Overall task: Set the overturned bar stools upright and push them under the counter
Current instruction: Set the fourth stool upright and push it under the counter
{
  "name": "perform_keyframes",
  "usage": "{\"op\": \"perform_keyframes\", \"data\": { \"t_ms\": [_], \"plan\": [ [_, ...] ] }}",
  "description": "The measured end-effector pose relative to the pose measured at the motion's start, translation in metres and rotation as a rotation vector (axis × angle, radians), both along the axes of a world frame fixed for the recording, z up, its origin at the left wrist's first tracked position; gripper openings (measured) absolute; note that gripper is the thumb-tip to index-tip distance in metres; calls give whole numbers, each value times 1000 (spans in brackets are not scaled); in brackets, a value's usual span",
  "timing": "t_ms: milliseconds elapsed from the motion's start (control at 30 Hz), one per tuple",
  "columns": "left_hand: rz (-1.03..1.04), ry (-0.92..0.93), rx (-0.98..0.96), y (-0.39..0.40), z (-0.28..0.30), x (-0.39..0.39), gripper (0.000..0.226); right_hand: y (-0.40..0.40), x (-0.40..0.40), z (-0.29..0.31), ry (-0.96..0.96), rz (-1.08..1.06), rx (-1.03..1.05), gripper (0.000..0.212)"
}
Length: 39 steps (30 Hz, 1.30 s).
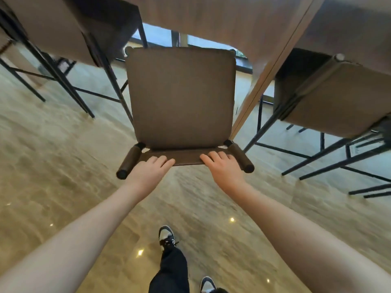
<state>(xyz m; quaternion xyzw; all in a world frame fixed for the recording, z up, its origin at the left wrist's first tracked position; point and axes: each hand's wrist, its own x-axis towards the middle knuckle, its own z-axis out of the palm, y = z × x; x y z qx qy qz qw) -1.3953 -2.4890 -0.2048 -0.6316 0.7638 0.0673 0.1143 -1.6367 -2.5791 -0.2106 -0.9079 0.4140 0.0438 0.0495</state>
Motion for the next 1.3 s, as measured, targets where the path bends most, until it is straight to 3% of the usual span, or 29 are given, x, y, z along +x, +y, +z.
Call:
{"op": "perform_keyframes", "data": {
  "t_ms": [233, 433, 667, 900, 1033, 1300],
  "plan": [
    [-46, 71, -197, -77, 55, 43, 59, -74, 40, 46, -96, -57, -179, 41],
    [-94, 77, -226, -150, 79, 80, 65, -150, 64, 76, -130, -15, -207, 18],
    [-46, 64, -150, -255, 109, 126, 68, -251, 99, 109, -244, 47, -321, 19],
    [-49, 56, -204, -338, 125, 155, 72, -340, 129, 123, -154, 101, -326, 34],
    [-139, -71, -316, -365, 132, 164, 72, -372, 141, 116, -206, 105, -384, 29],
    [-108, -55, -358, -421, 126, 190, 71, -433, 169, 112, -192, 90, -423, 21]
  ]
}}
